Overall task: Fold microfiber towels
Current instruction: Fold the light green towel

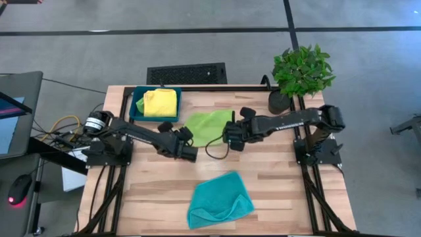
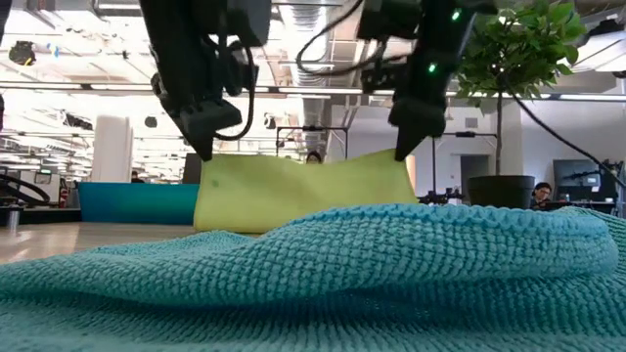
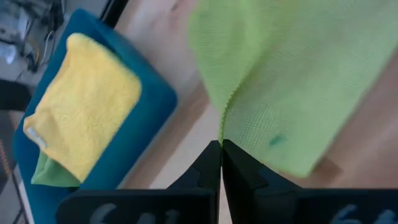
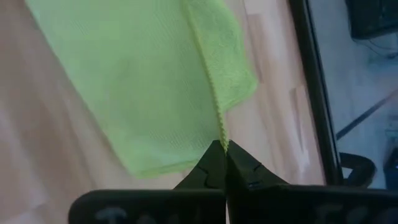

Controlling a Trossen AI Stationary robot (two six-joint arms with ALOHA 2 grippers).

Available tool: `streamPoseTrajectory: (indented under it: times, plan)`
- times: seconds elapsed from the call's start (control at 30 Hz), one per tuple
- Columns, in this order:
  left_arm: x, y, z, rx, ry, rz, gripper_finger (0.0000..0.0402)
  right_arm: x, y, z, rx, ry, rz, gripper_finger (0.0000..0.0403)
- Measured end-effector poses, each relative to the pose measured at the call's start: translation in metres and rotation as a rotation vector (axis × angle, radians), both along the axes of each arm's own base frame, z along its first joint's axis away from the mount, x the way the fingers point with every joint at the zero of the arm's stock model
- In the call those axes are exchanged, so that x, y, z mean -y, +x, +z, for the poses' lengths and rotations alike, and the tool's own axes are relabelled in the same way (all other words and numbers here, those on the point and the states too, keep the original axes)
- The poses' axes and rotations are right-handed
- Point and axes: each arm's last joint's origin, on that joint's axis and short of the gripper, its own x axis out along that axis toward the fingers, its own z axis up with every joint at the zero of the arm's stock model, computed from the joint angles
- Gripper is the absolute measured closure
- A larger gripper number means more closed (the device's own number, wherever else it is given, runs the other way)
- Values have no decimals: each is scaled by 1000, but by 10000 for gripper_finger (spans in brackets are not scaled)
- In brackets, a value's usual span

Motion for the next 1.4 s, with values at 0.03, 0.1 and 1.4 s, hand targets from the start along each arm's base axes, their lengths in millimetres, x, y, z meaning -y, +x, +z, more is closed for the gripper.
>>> streamPoseTrajectory:
  times: [0.03, 0.1, 1.4]
  plan:
    - [-5, 1, 0, -2, 1, 13, 401, 5, 1, -2, -5, -2, -2, 395]
    - [-15, 1, -2, -10, 7, 34, 402, 13, 5, -4, 8, -8, -5, 392]
    - [-75, 9, -21, -112, -103, -149, 267, 60, 4, 0, 127, 203, -149, 218]
